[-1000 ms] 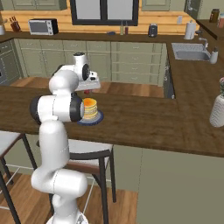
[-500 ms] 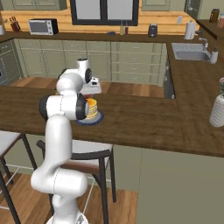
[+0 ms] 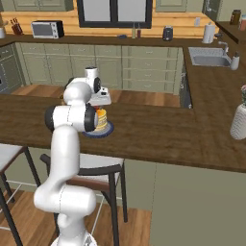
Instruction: Take the strawberry from the fridge and place it on top of the pancake, located on the dining counter.
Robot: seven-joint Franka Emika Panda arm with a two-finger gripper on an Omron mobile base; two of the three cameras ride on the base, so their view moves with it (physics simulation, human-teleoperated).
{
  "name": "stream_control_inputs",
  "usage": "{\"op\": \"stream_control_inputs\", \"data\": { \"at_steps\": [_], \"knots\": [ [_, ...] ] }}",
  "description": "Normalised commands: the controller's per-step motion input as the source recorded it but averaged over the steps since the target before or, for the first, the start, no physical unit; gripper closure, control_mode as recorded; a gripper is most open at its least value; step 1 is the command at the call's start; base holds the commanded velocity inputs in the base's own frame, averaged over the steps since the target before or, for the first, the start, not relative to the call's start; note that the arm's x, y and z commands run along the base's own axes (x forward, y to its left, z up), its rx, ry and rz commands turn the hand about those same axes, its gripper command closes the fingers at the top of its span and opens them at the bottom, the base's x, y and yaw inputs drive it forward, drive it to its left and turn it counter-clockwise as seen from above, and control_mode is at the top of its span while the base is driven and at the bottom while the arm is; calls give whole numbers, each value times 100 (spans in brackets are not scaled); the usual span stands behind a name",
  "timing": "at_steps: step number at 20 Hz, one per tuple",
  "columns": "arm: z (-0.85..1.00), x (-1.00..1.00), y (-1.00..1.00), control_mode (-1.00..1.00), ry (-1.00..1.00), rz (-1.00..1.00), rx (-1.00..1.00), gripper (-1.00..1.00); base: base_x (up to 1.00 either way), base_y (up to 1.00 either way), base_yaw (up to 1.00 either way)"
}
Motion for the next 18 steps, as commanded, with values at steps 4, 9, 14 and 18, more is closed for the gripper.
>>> {"op": "stream_control_inputs", "data": {
  "at_steps": [4,9,14,18],
  "knots": [
    [-29,0,0,-100,4,0,0,100,0,0,0],
    [-26,0,0,-100,2,0,0,100,0,0,0],
    [-22,-2,0,-100,0,0,0,-100,0,0,0],
    [-1,-21,-7,-100,-3,0,0,-100,0,0,0]
  ]
}}
